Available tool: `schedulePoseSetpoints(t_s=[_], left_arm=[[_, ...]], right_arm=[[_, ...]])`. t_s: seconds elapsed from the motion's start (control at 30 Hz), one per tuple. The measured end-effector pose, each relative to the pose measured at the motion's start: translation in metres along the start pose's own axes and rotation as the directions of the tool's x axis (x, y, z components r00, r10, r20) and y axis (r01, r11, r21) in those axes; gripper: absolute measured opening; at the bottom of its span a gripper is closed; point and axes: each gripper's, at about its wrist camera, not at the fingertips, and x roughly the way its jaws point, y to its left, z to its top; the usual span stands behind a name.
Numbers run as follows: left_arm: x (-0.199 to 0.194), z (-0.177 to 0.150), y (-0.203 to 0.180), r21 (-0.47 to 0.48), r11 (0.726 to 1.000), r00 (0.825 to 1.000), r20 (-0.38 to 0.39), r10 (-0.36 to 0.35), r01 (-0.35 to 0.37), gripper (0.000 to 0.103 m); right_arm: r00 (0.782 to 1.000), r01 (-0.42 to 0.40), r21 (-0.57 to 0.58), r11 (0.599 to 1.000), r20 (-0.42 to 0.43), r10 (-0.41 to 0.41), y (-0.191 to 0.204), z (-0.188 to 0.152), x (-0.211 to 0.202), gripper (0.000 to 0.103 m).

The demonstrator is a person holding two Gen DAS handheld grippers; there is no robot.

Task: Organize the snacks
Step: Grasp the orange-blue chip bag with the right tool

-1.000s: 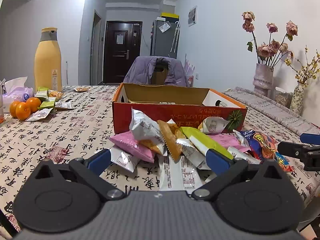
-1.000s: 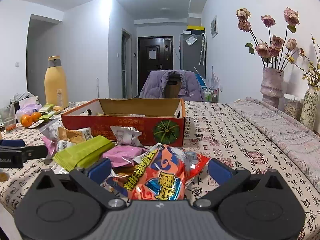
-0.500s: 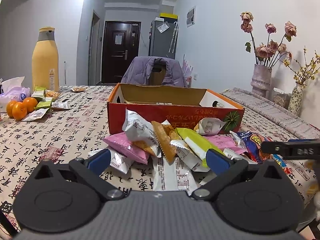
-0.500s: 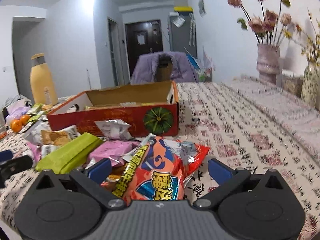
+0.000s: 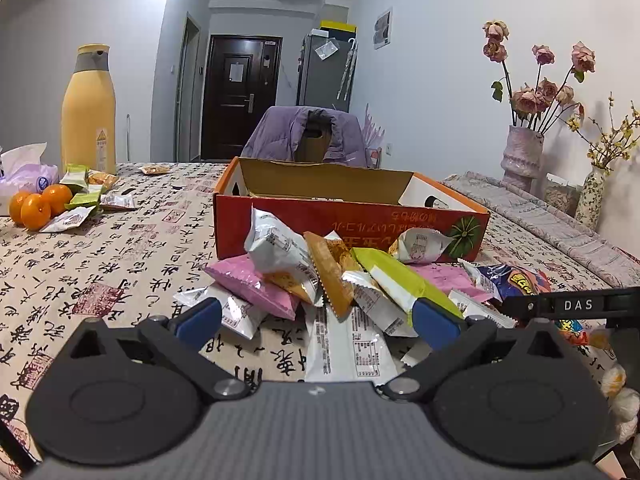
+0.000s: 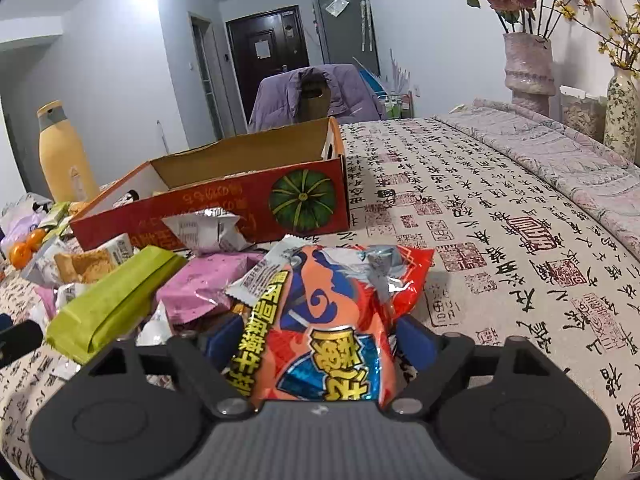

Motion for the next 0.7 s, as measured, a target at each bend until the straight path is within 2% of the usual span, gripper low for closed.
schedulePoseSetpoints(t_s=[0.03,0.07,0.27,0.5,0.7], left_arm=[[0.000,0.000,0.001,-0.002,1.000,1.000,-0.001,-0.001,0.001,0.103],[0.000,-0.001,0.001,-0.002,1.000,1.000,-0.001,0.000,0.000,0.103],[-0.001,-0.001,0.005,-0.008,1.000,1.000,-0.001,0.004,-0.004,0.103],[-0.003,0.003,0.011,-0.013,1.000,1.000,0.013,0.026,-0.026,0.103],[0.001,0.022,0.019,0.022,0.998,0.997,0.048,0.063,-0.064,0.103]], right_arm=[[1.000,-0.006,-0.001,1.000,-0.005,0.006,0.000,0.000,0.000,0.078],[1.000,-0.006,0.000,1.000,-0.010,0.006,-0.001,-0.001,0.000,0.069],[1.000,-0.011,-0.012,1.000,0.006,0.011,-0.001,-0.001,-0.006,0.060],[0.998,-0.017,-0.027,0.999,0.066,0.019,0.001,-0.001,-0.021,0.059],[0.993,-0.011,-0.015,1.000,0.114,0.013,-0.002,0.004,-0.030,0.059]])
